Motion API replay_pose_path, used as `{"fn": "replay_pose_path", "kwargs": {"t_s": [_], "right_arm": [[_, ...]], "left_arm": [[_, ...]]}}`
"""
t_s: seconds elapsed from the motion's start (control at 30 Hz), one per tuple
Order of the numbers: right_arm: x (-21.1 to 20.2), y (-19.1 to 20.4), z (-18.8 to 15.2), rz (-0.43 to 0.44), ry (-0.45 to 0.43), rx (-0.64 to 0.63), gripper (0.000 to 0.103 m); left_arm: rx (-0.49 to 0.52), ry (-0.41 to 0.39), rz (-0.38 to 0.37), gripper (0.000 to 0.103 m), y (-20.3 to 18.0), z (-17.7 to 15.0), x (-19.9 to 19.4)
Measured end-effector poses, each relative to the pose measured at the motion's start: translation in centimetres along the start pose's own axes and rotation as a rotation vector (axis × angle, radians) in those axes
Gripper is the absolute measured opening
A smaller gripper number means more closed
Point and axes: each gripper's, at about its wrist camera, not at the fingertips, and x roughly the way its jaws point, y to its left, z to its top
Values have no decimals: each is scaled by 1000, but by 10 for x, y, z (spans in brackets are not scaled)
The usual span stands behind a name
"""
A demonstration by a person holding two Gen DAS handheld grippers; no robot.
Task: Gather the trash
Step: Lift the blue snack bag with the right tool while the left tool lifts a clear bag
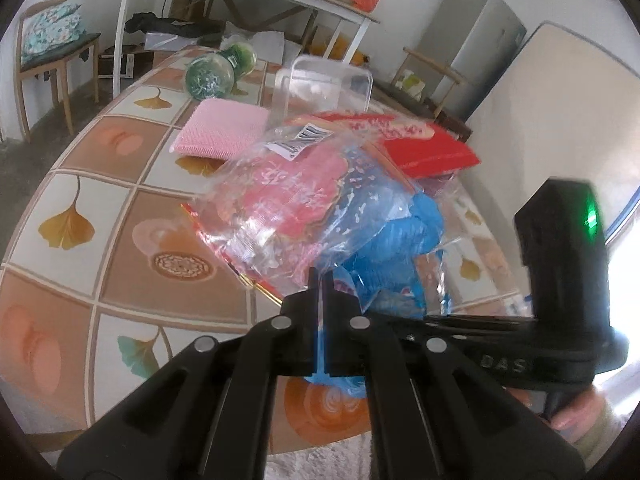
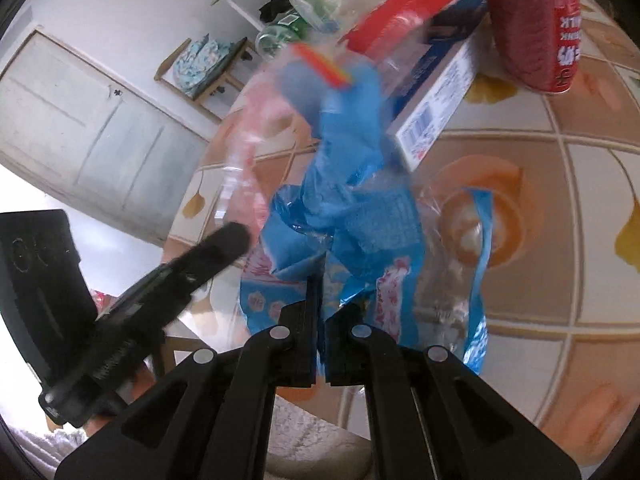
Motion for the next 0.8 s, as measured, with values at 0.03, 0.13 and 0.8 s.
{"fn": "replay_pose_path", "kwargs": {"t_s": [0.03, 0.13, 0.8], "right_arm": [[-1, 0, -1, 4, -2, -5, 3], [-8, -3, -6, 31, -1, -20, 7], [-63, 17, 4, -126, -133, -445, 85]], "left_arm": [[5, 3, 7, 0, 0, -1, 1], [19, 11, 21, 0, -2, -3, 4], [-50, 34, -20, 0, 16, 5, 5]]}}
